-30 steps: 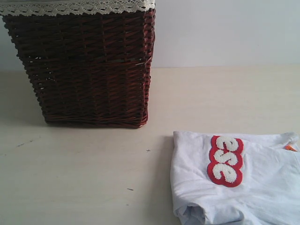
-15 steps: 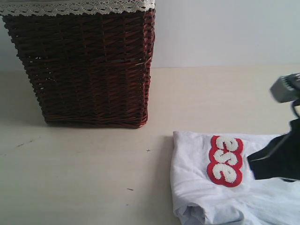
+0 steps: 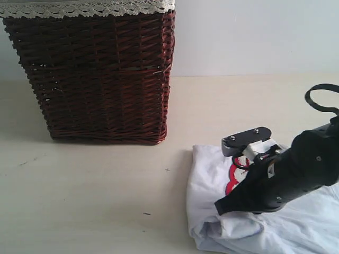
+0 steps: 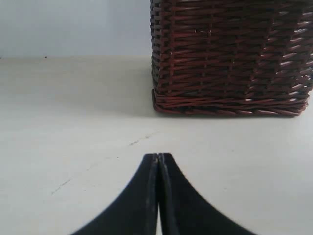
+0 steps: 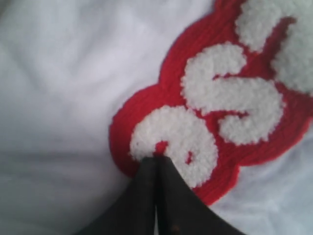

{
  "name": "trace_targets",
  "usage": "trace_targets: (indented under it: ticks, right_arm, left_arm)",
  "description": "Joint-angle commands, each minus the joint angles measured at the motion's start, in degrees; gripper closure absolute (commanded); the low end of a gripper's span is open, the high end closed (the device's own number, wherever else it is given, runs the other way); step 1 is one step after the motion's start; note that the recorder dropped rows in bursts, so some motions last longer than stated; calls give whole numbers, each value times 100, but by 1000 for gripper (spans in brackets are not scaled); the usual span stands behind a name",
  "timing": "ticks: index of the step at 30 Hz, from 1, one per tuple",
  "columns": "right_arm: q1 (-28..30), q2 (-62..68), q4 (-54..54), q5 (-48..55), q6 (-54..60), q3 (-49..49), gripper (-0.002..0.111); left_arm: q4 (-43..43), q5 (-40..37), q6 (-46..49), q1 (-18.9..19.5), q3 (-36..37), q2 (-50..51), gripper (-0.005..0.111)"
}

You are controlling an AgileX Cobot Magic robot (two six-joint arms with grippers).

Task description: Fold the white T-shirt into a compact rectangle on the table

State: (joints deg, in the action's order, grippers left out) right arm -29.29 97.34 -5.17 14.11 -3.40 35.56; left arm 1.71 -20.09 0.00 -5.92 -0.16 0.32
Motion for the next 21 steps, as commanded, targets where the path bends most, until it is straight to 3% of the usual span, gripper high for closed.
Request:
trace_targets:
  ticks: [1, 9, 17, 21]
  right_arm:
    - [-325, 644, 37, -391, -2, 208, 108]
    - [-1336, 954, 69, 61, 66, 481, 108]
    - [-1361, -246, 124, 350, -234, 481, 108]
    - [-1071, -876, 285, 846, -751, 481, 108]
  left_arm:
    - [47, 5, 31, 11, 16, -32, 107]
    - [47, 5, 31, 11, 16, -32, 107]
    - [47, 5, 31, 11, 16, -32, 107]
    - [47, 5, 31, 11, 16, -32, 107]
